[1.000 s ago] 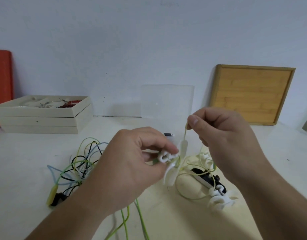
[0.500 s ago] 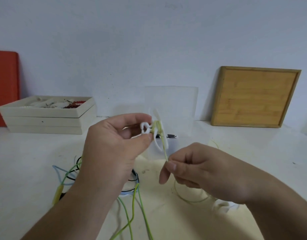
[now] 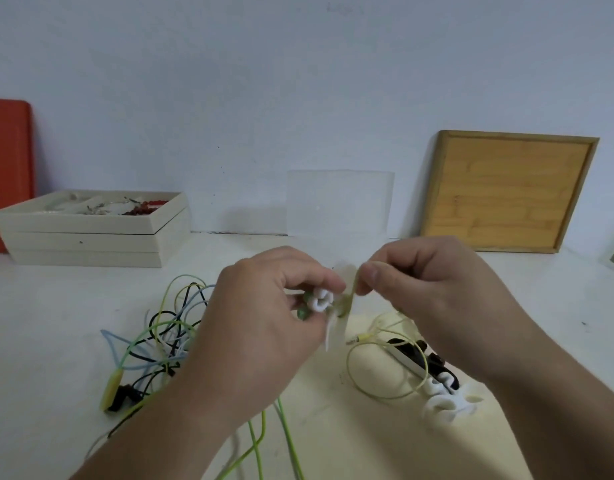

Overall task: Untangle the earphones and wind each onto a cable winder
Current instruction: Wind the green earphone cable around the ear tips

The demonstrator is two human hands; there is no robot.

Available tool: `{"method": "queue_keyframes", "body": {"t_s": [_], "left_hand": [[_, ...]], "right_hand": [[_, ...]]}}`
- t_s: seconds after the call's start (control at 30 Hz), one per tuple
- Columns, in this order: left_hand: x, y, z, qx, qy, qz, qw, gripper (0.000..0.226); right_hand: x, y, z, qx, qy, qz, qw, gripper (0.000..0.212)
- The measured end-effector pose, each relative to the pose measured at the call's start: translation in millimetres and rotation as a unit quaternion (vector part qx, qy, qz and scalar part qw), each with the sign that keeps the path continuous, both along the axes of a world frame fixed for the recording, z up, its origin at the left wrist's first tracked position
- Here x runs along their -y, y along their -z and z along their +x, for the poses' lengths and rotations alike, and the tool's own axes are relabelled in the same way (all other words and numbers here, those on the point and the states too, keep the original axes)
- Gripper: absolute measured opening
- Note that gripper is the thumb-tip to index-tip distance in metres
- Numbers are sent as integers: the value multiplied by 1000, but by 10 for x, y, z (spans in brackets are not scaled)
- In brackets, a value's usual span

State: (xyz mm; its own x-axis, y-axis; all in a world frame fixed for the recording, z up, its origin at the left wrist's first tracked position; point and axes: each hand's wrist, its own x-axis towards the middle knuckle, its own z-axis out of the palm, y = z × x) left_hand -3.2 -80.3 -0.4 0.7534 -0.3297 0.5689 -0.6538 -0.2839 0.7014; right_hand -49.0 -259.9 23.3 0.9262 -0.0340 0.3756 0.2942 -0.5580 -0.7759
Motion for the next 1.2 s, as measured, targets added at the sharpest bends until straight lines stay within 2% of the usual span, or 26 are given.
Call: {"method": "queue_keyframes", "body": {"t_s": [0.13, 0.27, 0.33, 0.43, 0.53, 0.6, 0.77, 0.83, 0.93, 1.03, 1.1, 1.2], "left_hand": [[-17, -54, -26, -54, 62, -18, 996, 29], [-17, -75, -56, -105, 115, -34, 987, 28], [-13, -76, -38, -118, 136, -59, 982, 29], [-6, -88, -31, -135, 158, -134, 969, 26], [-10, -102, -15, -158, 117, -231, 953, 29], [-25, -96, 12, -158, 55, -261, 951, 32], [-38, -71, 61, -156, -54, -256, 952, 31], [-41, -72, 72, -158, -69, -270, 947, 31], [-32, -55, 71, -152, -76, -261, 950, 31], [-10, -34, 54, -130, -85, -222, 963, 32], [-13, -31, 50, -99, -88, -191, 973, 35], [-28, -29, 43, -1, -97, -124, 987, 37]], "right_hand": [[20, 15, 50, 38, 68, 4, 997, 23], [18, 34, 59, 37, 67, 34, 996, 24], [36, 45, 57, 18, 59, 61, 996, 28], [52, 71, 64, -65, 20, 76, 995, 35], [-22, 149, 94, -125, -60, 100, 985, 38], [-90, 209, 113, -138, -100, 111, 979, 36], [-137, 220, 90, -165, -144, 88, 972, 34], [-137, 186, 69, -191, -164, 78, 965, 32], [-135, 177, 59, -188, -159, 2, 969, 25], [-134, 172, 51, -180, -170, 8, 969, 33], [-144, 155, 42, -168, -170, 16, 971, 36], [-146, 111, 27, -143, -175, 31, 974, 33]]}}
